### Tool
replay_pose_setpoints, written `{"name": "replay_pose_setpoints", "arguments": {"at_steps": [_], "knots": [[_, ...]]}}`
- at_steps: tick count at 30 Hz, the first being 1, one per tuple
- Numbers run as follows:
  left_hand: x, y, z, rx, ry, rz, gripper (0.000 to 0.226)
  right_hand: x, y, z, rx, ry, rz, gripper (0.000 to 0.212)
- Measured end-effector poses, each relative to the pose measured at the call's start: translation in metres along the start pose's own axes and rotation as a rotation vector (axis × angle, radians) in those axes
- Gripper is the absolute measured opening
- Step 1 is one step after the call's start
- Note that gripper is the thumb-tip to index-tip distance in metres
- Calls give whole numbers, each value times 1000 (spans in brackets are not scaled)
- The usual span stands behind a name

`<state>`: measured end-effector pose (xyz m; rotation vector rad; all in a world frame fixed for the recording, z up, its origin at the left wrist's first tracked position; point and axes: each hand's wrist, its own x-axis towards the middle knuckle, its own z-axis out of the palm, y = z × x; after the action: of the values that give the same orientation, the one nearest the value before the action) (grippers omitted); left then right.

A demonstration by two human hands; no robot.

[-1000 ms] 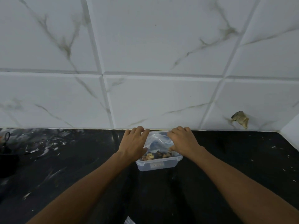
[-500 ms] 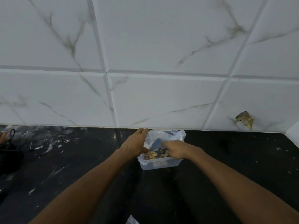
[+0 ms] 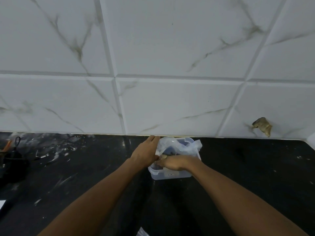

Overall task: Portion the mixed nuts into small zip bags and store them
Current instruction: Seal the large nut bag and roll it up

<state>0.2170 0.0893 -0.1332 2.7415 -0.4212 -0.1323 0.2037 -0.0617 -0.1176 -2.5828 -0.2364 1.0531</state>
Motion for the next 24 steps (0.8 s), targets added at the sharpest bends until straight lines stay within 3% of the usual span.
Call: {"name": "replay_pose_setpoints", "arguments": {"at_steps": [5,8,13,19,24], "knots": [[2,-2,2,23,-12,10,65,9,-11,-2,-159,36,198,47],[4,-3,1,27,-27,10,67,-27,7,-26,-128,60,24,26],[4,-1,-1,42,-30,14,66,-27,28,-46,-420,139,-3,23],[4,-1,-1,73,-29,9,64,-24,24,-45,-458,179,-44,36],[4,-1,-1,72,-28,22,66,-38,34,-52,-446,472,35,27]]}}
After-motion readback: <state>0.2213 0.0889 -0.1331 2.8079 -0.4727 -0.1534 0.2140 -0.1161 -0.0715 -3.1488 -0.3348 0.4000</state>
